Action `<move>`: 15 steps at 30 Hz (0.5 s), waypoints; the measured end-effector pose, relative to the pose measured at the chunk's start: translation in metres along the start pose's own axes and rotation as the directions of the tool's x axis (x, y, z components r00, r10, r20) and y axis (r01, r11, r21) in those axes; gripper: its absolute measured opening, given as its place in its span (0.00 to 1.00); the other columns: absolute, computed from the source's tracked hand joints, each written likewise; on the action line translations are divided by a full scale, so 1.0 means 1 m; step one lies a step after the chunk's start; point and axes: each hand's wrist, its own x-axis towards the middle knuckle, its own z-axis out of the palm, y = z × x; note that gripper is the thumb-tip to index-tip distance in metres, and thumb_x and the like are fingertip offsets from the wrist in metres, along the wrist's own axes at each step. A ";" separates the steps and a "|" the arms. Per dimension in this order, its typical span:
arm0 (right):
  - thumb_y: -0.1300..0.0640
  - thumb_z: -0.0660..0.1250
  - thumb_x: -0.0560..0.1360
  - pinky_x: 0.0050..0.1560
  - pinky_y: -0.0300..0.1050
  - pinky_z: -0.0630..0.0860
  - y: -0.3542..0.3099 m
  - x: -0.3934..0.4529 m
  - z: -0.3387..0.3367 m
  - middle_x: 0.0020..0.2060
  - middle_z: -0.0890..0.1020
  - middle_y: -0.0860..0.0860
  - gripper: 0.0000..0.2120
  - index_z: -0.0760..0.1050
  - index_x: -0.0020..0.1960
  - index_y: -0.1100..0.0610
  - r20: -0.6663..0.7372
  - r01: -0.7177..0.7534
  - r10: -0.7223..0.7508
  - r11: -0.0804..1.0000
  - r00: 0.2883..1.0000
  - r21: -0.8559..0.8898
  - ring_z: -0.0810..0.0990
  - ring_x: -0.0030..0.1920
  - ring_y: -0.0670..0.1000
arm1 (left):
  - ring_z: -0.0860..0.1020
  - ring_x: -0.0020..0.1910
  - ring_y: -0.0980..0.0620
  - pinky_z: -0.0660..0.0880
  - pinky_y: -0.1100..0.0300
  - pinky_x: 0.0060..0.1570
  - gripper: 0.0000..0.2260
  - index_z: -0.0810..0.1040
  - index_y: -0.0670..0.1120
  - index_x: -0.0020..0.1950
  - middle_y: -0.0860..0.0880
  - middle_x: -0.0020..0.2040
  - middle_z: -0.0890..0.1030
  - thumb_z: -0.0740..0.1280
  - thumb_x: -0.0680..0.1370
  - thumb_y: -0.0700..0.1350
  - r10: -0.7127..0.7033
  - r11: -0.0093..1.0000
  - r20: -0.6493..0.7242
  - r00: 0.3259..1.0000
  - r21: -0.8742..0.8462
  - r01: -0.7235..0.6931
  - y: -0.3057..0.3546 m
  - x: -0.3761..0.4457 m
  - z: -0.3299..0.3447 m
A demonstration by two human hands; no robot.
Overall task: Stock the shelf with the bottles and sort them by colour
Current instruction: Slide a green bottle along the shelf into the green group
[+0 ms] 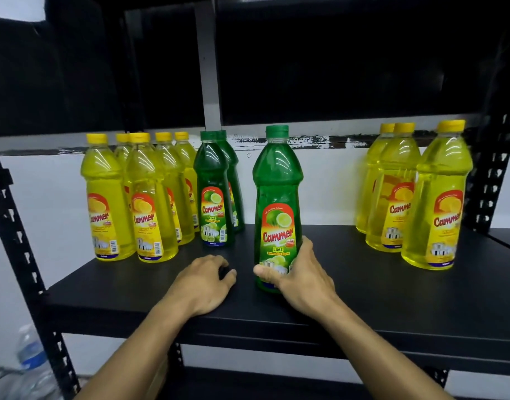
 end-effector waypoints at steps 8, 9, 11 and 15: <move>0.25 0.50 0.70 0.71 0.52 0.65 0.023 0.015 -0.036 0.67 0.71 0.43 0.42 0.56 0.77 0.49 0.018 0.049 -0.055 0.960 0.998 0.274 0.71 0.67 0.46 | 0.76 0.57 0.50 0.72 0.52 0.57 0.20 0.76 0.51 0.56 0.52 0.54 0.80 0.50 0.82 0.60 -0.014 0.957 -0.137 0.990 -0.290 -0.026 0.009 -0.013 -0.011; 0.25 0.49 0.71 0.70 0.54 0.66 0.028 0.023 -0.041 0.68 0.72 0.47 0.40 0.62 0.74 0.49 -0.041 0.038 -0.028 0.965 0.999 0.261 0.72 0.67 0.49 | 0.76 0.57 0.52 0.71 0.53 0.57 0.21 0.76 0.51 0.58 0.53 0.56 0.80 0.51 0.81 0.63 -0.030 0.913 -0.167 0.986 -0.407 -0.041 0.018 -0.019 -0.015; 0.34 0.53 0.77 0.68 0.56 0.68 0.036 0.039 -0.050 0.66 0.75 0.50 0.29 0.68 0.70 0.51 -0.134 0.017 0.004 0.988 0.991 0.154 0.73 0.66 0.52 | 0.74 0.59 0.56 0.69 0.55 0.61 0.31 0.68 0.53 0.69 0.56 0.63 0.76 0.55 0.75 0.71 -0.021 0.815 -0.111 0.994 -0.578 -0.047 0.042 -0.029 -0.020; 0.46 0.60 0.80 0.64 0.56 0.69 0.045 0.055 -0.048 0.68 0.71 0.53 0.22 0.66 0.71 0.53 -0.145 -0.021 -0.028 0.945 0.989 -0.326 0.68 0.69 0.55 | 0.73 0.64 0.51 0.71 0.51 0.64 0.55 0.50 0.53 0.76 0.53 0.70 0.70 0.67 0.58 0.77 -0.106 0.795 0.000 0.994 -0.601 0.085 0.095 -0.034 -0.009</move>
